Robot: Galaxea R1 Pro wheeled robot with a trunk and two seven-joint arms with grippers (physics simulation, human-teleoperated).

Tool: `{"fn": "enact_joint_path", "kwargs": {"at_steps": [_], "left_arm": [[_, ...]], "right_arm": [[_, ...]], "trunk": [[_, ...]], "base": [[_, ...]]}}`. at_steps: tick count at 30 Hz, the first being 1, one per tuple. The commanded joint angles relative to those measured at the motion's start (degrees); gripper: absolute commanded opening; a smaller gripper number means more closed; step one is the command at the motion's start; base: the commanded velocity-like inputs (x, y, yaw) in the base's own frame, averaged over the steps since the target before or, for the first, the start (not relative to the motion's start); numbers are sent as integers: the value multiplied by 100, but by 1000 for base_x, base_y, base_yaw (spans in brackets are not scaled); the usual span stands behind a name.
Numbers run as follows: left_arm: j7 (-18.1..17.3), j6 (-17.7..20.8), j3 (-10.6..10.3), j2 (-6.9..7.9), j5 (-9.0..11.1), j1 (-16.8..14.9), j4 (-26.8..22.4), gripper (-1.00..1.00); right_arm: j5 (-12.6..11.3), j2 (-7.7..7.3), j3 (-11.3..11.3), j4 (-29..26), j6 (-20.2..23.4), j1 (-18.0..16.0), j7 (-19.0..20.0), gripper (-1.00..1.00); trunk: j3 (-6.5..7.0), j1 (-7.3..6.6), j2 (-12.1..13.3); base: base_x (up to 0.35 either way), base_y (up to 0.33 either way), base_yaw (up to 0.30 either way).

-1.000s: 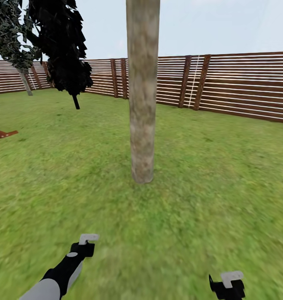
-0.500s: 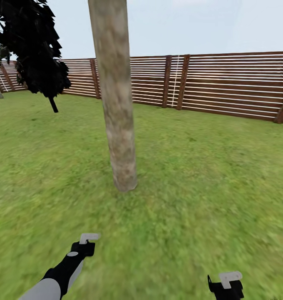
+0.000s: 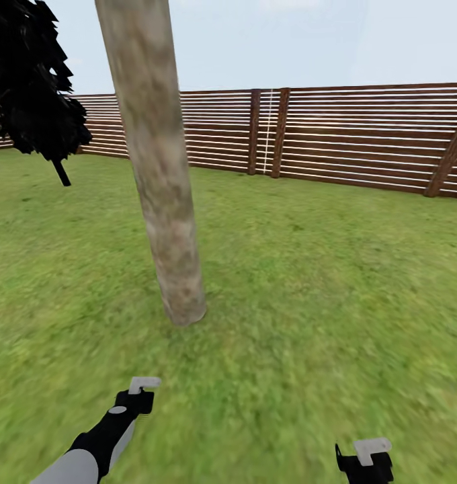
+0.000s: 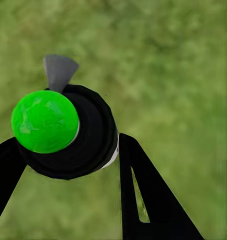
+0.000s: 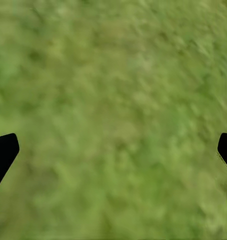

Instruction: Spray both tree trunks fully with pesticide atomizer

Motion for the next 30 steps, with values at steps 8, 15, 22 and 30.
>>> {"fn": "enact_joint_path", "kwargs": {"at_steps": [8, 15, 22, 30], "left_arm": [[51, 11, 22, 4, -76, -4, -18, -100], [51, 5, 30, 12, -76, -4, -21, -100], [51, 22, 23, 6, -72, -4, -15, -100], [24, 1344, 25, -248, -37, -245, -254, -100]], "right_arm": [[64, 0, -26, 11, -19, -5, -29, 100], [59, 0, -30, 11, -19, -5, -29, 100], [57, 0, -30, 11, -19, -5, -29, 100], [64, -1, -30, 11, -19, 3, -29, 100]], "trunk": [[-5, 2, -2], [-5, 2, -2], [-5, 2, -2], [-5, 2, -2]], "base": [[209, -203, 0], [191, -220, -64], [196, -71, -212], [5, -1, -8]]}}
